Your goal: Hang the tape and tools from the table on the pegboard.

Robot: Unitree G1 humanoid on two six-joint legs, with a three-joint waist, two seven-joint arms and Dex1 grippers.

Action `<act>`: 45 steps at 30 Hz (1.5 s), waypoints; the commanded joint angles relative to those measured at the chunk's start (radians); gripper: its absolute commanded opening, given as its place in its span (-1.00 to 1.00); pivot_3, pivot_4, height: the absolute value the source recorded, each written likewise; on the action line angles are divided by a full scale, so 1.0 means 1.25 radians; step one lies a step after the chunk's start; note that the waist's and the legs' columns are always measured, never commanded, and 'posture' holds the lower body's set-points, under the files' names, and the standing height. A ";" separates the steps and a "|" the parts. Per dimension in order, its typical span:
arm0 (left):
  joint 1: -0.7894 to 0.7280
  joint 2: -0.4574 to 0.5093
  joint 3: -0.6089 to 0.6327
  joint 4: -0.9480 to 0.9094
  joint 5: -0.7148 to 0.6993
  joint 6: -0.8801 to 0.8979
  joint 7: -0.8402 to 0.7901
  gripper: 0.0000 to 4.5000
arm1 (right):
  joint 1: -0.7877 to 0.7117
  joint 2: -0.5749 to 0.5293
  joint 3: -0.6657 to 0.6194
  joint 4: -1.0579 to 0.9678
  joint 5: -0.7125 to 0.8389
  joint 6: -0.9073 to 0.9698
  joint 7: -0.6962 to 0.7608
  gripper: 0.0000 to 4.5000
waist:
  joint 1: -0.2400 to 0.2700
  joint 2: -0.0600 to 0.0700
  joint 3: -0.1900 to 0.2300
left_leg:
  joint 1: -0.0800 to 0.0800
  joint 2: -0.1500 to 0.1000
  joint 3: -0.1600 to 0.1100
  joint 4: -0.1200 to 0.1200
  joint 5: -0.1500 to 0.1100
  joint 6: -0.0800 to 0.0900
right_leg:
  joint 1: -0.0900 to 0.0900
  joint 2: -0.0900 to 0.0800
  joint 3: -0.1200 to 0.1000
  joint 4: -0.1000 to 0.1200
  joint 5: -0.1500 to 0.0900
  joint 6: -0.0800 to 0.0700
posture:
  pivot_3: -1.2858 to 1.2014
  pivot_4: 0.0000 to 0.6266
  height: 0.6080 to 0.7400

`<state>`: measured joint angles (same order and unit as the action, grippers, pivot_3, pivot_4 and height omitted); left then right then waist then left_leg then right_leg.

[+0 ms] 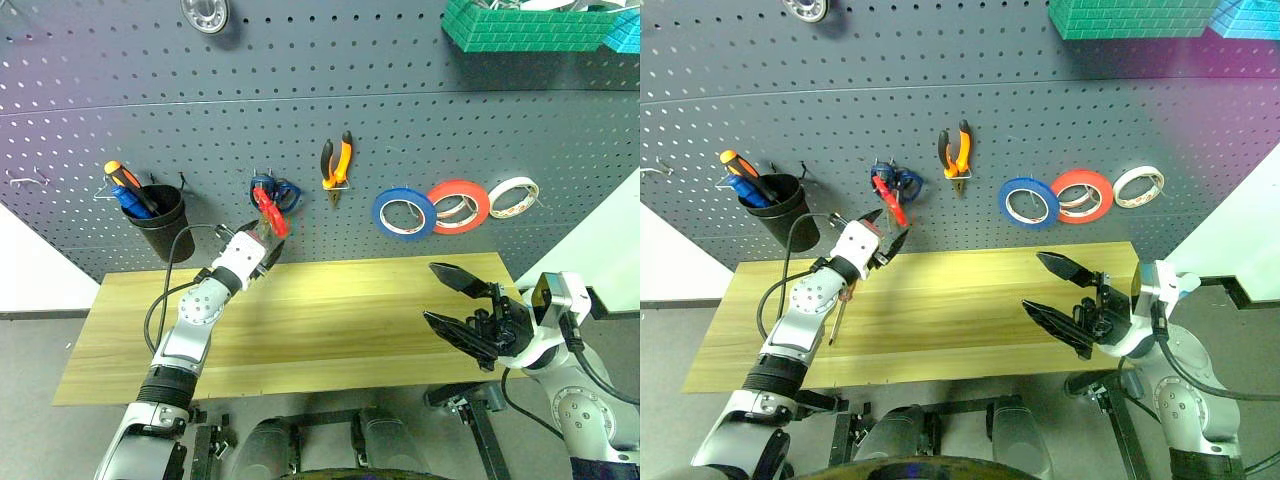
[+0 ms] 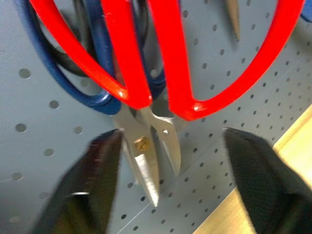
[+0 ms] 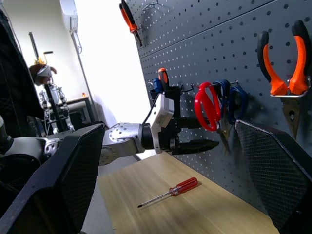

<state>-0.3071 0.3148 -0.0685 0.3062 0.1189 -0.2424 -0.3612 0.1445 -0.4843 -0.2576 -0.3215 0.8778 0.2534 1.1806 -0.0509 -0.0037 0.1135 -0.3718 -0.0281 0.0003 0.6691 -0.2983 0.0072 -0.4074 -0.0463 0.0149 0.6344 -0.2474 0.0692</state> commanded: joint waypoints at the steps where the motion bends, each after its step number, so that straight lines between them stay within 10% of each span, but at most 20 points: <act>1: 0.027 0.001 -0.009 -0.047 -0.009 -0.003 -0.009 0.99 | -0.009 -0.004 -0.011 -0.032 0.014 -0.007 0.000 1.00 | -0.003 0.000 0.000 | 0.000 0.000 0.000 0.000 0.000 0.000 | 0.000 0.000 0.000 0.000 0.000 0.000 | -0.13 -0.74 0.93; 26: 0.289 0.039 0.097 -0.168 -0.070 0.155 0.020 0.99 | -0.070 -0.047 0.085 0.114 -0.183 -0.111 0.084 1.00 | -0.014 0.000 -0.005 | 0.000 0.000 0.000 0.000 0.000 0.000 | 0.000 -0.001 0.000 0.000 0.000 -0.001 | -0.09 -0.73 0.93; 45: 0.106 0.030 0.219 0.026 -0.174 0.381 0.076 0.99 | -0.048 -0.100 0.087 0.138 -0.192 0.039 0.019 1.00 | -0.005 -0.004 0.004 | -0.001 0.000 0.000 -0.002 0.000 0.000 | -0.001 -0.002 0.000 -0.001 0.000 -0.001 | -0.09 -0.50 0.93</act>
<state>-0.1475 0.3430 0.1794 0.3196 -0.0801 0.2367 -0.2749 0.0948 -0.5996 -0.1420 -0.1435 0.6328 0.2802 1.2309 -0.0572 -0.0088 0.1179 -0.3726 -0.0278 0.0003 0.6670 -0.2985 0.0070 -0.4089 -0.0492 0.0151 0.6335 -0.2480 0.0671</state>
